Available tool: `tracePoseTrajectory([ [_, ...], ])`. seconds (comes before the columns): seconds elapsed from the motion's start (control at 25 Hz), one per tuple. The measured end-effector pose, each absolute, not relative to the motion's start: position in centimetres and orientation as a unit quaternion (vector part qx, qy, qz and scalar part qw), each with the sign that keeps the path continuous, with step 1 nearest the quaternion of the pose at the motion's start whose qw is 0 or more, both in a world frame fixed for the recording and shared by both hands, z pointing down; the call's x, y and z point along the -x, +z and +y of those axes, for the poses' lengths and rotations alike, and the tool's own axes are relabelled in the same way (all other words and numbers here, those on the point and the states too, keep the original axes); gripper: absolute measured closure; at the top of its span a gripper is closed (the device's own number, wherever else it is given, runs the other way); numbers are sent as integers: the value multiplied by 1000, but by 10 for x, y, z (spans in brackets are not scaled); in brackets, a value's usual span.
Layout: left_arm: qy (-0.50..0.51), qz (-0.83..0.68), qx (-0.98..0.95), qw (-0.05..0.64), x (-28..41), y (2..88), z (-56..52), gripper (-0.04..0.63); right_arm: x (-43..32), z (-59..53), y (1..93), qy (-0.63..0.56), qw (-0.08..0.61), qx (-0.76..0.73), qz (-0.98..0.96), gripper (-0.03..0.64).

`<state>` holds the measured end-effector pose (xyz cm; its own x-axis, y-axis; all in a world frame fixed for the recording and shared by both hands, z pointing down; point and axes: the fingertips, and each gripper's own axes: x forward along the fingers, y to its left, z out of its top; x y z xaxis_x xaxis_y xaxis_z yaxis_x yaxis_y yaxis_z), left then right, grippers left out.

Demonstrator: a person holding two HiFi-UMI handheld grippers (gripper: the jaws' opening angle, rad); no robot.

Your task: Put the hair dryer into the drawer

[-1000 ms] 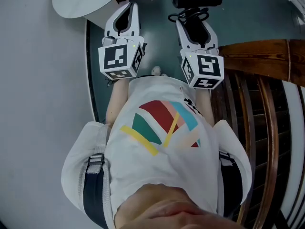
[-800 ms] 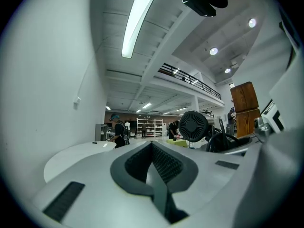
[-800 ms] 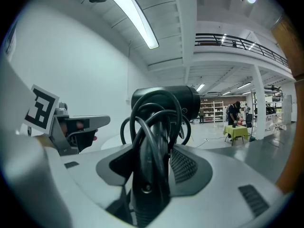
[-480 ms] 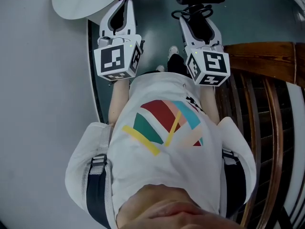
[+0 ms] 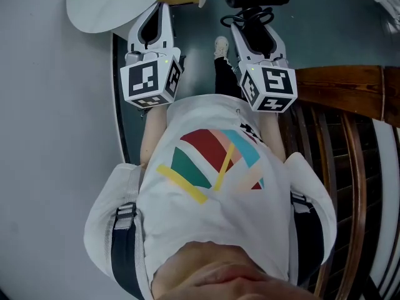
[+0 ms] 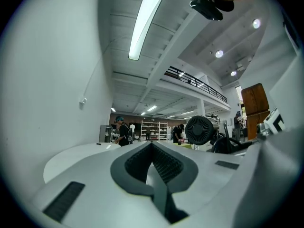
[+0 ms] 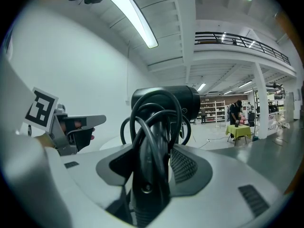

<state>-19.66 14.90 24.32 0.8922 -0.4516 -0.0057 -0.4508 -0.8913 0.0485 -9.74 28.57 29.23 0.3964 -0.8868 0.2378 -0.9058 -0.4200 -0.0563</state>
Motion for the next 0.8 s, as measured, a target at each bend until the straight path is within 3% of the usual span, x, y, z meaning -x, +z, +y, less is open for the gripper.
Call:
tracePoseTrajectory([
  [0.8, 25, -277, -960, 18, 71, 269, 35, 581, -37, 153, 307, 124, 33, -803, -582, 396],
])
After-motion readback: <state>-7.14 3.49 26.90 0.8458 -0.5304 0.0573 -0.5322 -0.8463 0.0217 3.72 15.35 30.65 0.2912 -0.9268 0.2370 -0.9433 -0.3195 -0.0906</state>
